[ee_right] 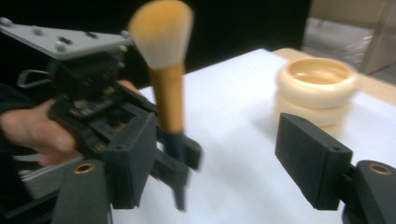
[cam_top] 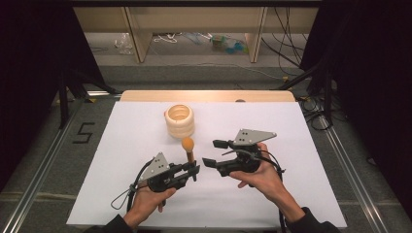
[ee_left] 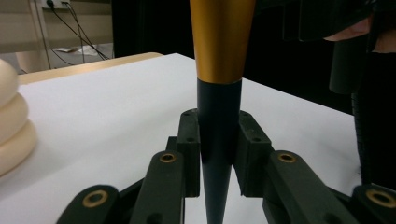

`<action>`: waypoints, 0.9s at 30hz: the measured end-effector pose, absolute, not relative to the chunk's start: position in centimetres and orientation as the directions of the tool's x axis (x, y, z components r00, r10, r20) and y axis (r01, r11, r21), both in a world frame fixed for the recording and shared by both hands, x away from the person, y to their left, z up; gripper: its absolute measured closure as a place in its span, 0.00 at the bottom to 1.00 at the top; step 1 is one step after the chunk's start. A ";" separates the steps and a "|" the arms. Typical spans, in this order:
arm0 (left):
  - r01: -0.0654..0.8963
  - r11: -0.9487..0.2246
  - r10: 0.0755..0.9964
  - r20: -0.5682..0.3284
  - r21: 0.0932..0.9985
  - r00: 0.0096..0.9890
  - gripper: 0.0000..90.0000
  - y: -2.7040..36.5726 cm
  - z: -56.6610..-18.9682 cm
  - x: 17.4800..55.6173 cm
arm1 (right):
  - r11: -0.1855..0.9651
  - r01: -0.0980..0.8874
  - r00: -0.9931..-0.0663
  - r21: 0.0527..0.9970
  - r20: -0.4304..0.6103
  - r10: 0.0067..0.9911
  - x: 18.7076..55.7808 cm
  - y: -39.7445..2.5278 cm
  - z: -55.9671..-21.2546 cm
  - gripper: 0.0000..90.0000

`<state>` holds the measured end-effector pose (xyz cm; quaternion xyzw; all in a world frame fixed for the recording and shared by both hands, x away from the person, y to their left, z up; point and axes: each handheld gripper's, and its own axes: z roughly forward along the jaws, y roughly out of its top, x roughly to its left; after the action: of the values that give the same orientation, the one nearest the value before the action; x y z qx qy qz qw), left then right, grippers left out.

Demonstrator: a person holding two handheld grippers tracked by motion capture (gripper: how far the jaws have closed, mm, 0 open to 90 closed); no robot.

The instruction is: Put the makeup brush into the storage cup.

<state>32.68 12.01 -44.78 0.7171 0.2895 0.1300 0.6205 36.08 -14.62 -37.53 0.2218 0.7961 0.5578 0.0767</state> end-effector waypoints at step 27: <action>0.237 -0.054 0.674 -0.140 0.970 0.726 0.83 14.4 -44.7 34.0 | 0.315 0.292 -0.757 0.903 0.017 0.653 34.6 -21.7 -40.8 0.29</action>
<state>34.01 14.42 -44.67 0.7033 0.3237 0.1798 0.6068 34.59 -21.74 -40.83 0.2987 0.7907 0.5033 0.1795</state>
